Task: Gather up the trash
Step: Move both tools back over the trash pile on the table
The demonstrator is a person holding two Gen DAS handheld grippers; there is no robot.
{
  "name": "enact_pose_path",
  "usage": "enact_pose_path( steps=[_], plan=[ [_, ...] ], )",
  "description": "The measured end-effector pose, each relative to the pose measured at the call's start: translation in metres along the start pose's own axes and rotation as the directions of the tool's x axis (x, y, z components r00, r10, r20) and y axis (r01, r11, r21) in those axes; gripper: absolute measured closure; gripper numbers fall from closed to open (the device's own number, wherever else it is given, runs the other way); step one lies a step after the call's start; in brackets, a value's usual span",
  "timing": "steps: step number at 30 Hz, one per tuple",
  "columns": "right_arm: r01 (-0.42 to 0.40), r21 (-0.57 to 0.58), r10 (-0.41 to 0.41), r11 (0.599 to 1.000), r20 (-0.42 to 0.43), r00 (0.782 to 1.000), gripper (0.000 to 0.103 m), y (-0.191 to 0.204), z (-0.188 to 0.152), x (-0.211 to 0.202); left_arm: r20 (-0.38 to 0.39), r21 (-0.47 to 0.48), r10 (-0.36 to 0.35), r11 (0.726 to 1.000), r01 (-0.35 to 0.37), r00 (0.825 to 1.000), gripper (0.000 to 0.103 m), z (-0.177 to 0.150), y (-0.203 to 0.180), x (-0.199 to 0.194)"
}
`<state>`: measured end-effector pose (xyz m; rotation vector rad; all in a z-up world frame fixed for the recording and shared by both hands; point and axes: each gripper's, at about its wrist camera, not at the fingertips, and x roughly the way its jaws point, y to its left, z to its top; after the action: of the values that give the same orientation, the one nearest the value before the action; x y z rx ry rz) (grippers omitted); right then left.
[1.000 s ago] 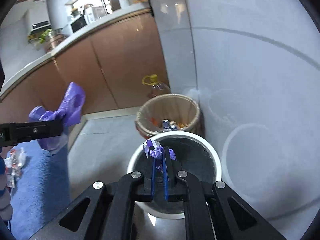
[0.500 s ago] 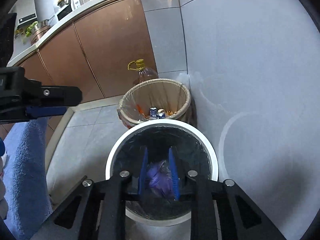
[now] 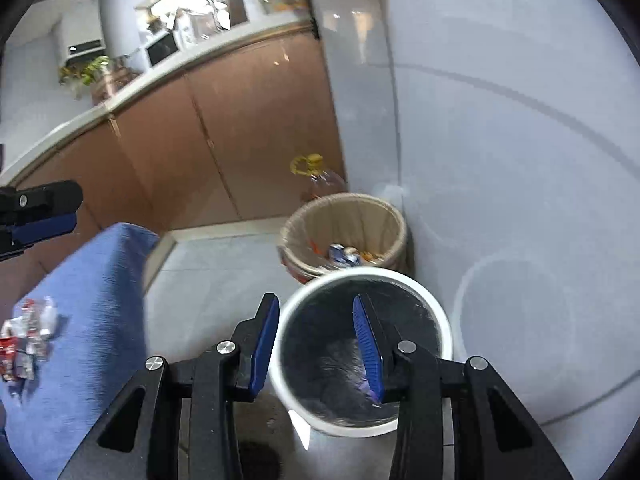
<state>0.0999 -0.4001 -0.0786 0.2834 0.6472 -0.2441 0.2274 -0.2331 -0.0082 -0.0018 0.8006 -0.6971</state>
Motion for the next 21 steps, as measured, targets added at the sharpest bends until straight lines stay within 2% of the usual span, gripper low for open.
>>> enact_pose_path(
  steps=[5, 10, 15, 18, 21],
  plan=[
    [-0.076, -0.049, 0.079, 0.996, 0.059, 0.995, 0.067, 0.041, 0.007, -0.042, 0.080, -0.019, 0.067, 0.998, -0.066, 0.995, 0.051, -0.018, 0.029, -0.075],
    [-0.159, -0.123, 0.172, 0.980, 0.099, 0.980, 0.066, 0.090, 0.011, -0.083, 0.130, -0.029, 0.128, 0.992, -0.125, 0.983, 0.051, -0.042, 0.056, -0.143],
    [-0.245, -0.205, 0.272, 0.948, 0.114, 0.956, 0.063, 0.139, 0.011, -0.113, 0.181, -0.078, 0.194, 0.980, -0.183, 0.964, 0.051, -0.068, 0.090, -0.207],
    [-0.288, -0.252, 0.324, 0.924, 0.115, 0.939, 0.060, 0.165, 0.007, -0.131, 0.198, -0.113, 0.236, 0.970, -0.217, 0.951, 0.046, -0.083, 0.108, -0.236],
    [-0.319, -0.294, 0.365, 0.901, 0.115, 0.924, 0.057, 0.185, 0.001, -0.146, 0.207, -0.148, 0.279, 0.956, -0.252, 0.938, 0.046, -0.102, 0.129, -0.264]
  ],
)
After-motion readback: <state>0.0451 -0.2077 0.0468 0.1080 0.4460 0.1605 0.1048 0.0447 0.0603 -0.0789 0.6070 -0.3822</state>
